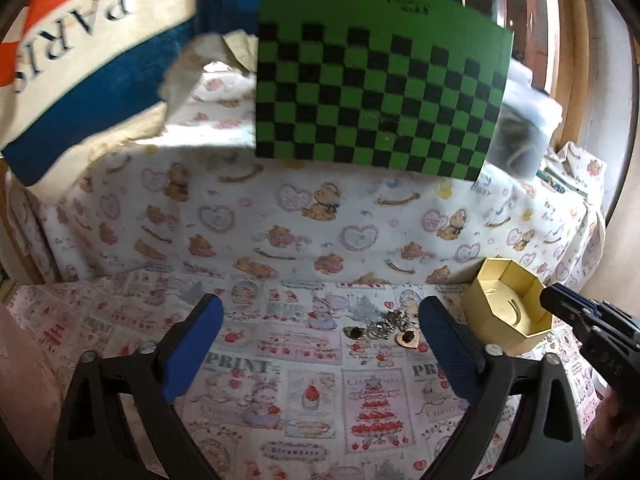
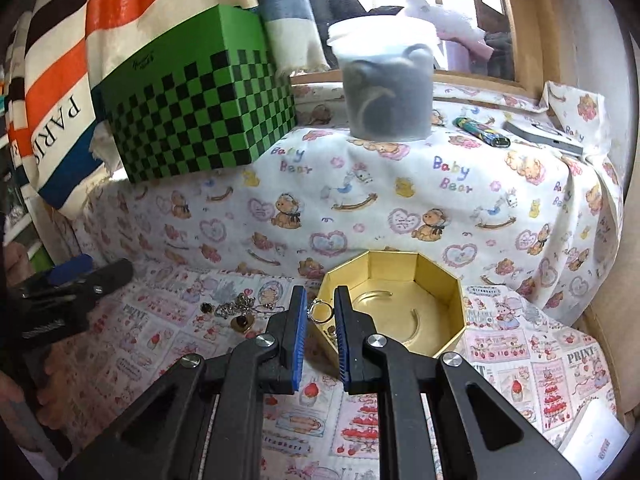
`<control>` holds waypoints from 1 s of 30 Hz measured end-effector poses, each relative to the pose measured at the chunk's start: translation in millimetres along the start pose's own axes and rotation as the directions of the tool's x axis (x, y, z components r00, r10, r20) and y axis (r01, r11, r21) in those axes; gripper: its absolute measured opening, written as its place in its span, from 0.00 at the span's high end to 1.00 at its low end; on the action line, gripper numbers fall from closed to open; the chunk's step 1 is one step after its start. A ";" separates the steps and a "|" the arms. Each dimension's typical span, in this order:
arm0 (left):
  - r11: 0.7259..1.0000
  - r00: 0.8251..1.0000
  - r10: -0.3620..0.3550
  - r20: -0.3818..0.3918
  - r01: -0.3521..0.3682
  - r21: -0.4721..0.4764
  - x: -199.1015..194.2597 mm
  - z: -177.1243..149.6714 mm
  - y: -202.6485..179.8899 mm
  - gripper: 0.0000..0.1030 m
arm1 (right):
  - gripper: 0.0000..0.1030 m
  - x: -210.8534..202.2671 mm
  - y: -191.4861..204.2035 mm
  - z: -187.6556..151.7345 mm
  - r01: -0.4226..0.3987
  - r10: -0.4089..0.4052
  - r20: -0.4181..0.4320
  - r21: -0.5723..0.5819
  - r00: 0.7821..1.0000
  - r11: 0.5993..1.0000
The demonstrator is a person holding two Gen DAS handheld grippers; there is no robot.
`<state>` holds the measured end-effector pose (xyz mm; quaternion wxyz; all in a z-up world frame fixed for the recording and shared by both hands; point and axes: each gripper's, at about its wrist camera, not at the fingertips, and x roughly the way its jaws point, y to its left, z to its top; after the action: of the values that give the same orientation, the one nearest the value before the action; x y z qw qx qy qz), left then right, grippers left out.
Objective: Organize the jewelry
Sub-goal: 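Lift the small ring off the table with the right gripper, then carry the small ring over the gold box with the right gripper while the left grasps a dark charm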
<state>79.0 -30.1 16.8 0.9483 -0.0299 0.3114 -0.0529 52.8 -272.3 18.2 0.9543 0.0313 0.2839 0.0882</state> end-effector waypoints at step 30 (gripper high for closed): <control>0.996 0.955 0.009 -0.297 0.018 0.089 101.0 -15.6 -37.1 0.91 | 0.86 0.9 -19.9 1.2 0.007 -0.007 -0.004 0.051 1.000 0.999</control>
<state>147.6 -79.3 -51.7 0.8911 0.0207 0.4474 -0.0729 57.2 -291.7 16.5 0.9530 0.0544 0.2877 0.0778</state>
